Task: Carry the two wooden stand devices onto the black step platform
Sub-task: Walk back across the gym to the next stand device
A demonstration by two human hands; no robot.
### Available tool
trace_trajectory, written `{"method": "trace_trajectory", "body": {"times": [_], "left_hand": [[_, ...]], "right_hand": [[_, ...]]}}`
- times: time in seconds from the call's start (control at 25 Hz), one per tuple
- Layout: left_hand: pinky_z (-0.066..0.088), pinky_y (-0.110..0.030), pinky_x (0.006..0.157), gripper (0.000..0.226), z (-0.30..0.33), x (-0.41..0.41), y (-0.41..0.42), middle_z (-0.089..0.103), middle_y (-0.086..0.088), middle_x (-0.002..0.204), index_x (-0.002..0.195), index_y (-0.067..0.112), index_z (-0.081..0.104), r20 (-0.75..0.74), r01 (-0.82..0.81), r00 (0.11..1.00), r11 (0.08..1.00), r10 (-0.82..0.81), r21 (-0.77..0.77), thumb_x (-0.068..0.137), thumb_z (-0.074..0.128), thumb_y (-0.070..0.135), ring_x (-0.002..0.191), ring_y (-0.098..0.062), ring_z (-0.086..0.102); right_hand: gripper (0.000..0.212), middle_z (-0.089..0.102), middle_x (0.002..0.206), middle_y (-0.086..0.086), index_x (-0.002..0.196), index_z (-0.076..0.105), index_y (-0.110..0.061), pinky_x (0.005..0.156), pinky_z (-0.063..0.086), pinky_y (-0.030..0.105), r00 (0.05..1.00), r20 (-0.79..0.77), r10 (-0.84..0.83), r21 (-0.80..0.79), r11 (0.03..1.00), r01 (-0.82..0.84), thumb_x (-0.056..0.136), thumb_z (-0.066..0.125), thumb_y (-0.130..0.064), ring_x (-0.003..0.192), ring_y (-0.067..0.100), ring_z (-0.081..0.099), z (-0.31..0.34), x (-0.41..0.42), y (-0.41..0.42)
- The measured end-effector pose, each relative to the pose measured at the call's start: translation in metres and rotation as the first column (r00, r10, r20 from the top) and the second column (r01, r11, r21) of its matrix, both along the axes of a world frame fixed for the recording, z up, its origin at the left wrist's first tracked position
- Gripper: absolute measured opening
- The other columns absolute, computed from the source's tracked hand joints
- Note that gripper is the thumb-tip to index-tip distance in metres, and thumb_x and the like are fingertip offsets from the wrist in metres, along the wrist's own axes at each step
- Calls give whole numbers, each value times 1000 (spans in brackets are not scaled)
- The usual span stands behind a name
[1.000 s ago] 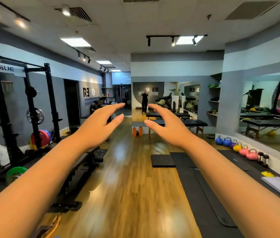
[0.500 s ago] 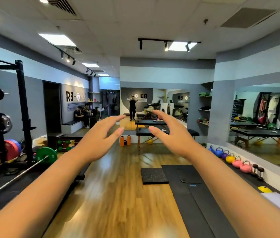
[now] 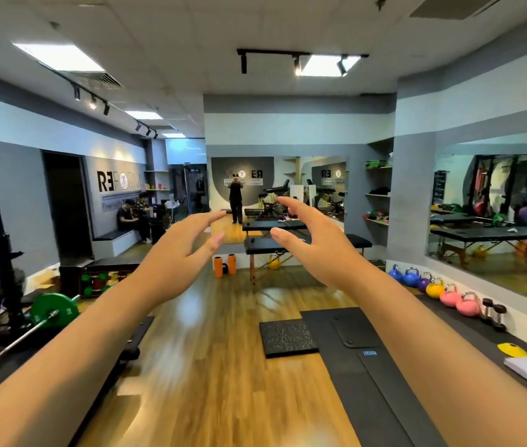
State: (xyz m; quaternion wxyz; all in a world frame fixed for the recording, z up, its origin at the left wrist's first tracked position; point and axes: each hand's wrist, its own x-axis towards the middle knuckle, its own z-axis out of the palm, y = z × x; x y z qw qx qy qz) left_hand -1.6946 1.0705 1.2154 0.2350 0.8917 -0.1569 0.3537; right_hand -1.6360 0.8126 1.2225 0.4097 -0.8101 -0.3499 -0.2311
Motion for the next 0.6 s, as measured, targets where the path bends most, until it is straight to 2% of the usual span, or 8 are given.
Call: {"method": "trace_trajectory", "body": {"times": [0.24, 0.36, 0.48, 0.6], "left_hand": [[34, -35, 114, 50, 2, 149, 20, 46, 17, 154, 153, 38, 41, -26, -80, 996, 997, 81, 19, 105, 40, 52, 142, -3, 39], [34, -30, 107, 50, 10, 211, 27, 48, 15, 152, 154, 35, 42, -12, -107, 994, 994, 107, 15, 105, 42, 49, 136, -2, 41], [34, -32, 109, 52, 12, 282, 36, 47, 13, 153, 155, 33, 41, 14, -124, 992, 992, 124, 20, 105, 42, 49, 138, -4, 40], [32, -28, 109, 52, 10, 348, 51, 48, 14, 152, 154, 32, 42, 17, -102, 995, 995, 102, 9, 104, 42, 48, 136, 0, 40]], "right_hand": [[64, 42, 160, -15, 158, 33, -44, 106, 32, 26, 999, 43, 27, -84, 996, -23, 100, 57, -55, 145, 4, 37, 2, 168, 14], [64, 42, 160, -16, 159, 32, -44, 106, 30, 25, 998, 52, 43, -80, 996, -39, 100, 57, -55, 144, 2, 35, 11, 240, 23], [63, 44, 159, -13, 158, 34, -43, 108, 32, 28, 996, 48, 76, -102, 992, -71, 101, 58, -54, 147, 8, 36, 11, 313, 42], [64, 42, 160, -13, 158, 33, -45, 113, 33, 30, 996, 47, 81, -98, 992, -76, 100, 58, -56, 148, 7, 36, 4, 377, 59]]}}
